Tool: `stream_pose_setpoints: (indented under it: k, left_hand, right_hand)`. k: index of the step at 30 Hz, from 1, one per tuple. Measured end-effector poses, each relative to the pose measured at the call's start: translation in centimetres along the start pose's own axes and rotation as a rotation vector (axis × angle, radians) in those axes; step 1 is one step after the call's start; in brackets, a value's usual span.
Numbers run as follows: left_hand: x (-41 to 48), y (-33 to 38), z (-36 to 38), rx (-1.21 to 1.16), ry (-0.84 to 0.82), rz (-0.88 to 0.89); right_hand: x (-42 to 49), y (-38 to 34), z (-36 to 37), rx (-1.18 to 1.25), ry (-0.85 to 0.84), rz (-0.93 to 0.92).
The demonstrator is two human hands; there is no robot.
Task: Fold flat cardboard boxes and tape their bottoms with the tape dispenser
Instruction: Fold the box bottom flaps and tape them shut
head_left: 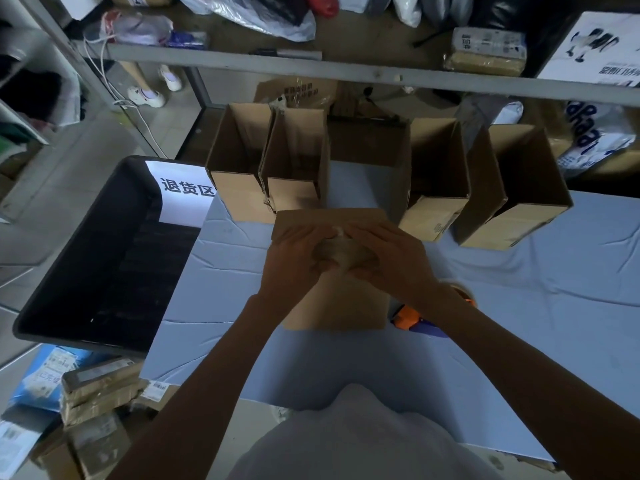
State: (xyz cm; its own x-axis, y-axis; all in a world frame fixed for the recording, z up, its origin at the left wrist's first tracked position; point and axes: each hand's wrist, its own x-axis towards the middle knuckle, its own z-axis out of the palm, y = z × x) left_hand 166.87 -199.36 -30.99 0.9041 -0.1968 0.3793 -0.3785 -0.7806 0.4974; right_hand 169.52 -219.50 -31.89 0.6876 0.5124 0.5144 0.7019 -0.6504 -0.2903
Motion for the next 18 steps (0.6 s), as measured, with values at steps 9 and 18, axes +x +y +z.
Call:
stream_pose_setpoints:
  k: [9,18]
  left_hand:
    - [0.7,1.5,-0.7,0.084,0.118,-0.003]
    - [1.4,2.2,-2.3,0.059,0.139,0.002]
  right_hand:
    - [0.3,-0.6,-0.4,-0.022,0.081,0.023]
    - [1.7,-0.6,-2.3,0.296,0.089,0.403]
